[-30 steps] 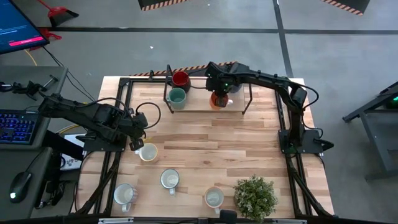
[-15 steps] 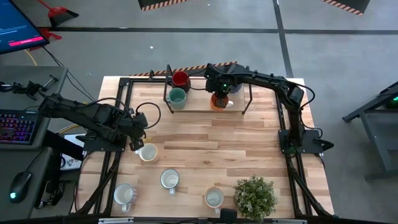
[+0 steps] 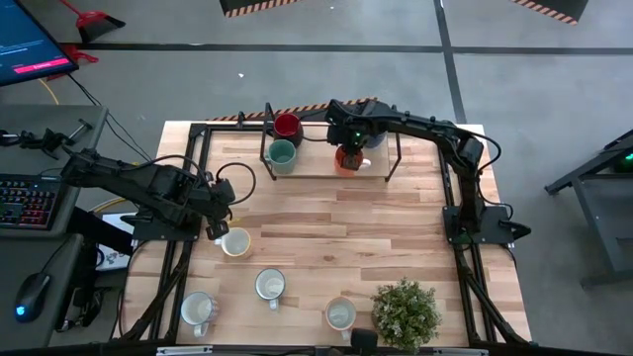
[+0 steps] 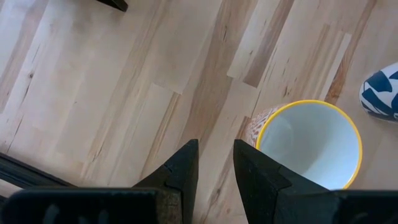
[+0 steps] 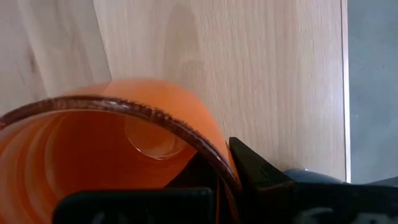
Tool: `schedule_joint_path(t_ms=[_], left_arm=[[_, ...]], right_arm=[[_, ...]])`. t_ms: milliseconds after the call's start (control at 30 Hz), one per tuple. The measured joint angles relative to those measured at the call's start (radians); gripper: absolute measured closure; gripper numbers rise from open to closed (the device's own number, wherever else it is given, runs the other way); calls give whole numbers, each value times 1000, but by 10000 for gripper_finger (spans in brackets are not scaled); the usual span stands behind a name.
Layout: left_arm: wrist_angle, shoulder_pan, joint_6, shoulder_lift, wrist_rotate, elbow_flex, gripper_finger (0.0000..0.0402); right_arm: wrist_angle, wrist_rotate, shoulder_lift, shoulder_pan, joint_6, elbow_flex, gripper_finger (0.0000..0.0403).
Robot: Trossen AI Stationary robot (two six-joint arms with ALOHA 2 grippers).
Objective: Place coffee mugs
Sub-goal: Put the orange mug on the shelf
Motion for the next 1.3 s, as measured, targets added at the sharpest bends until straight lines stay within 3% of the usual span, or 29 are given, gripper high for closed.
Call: schedule_joint_path(t_ms=[600, 967, 1300], left_arm=[[0, 0, -24, 0, 0, 0, 311], [0, 0, -24, 0, 0, 0, 311], [0, 0, -24, 0, 0, 0, 311]], right_arm=[[23, 29, 0, 0, 0, 0, 402], [45, 45, 2, -1, 0, -1, 342], [10, 73, 2, 1, 0, 76, 336]])
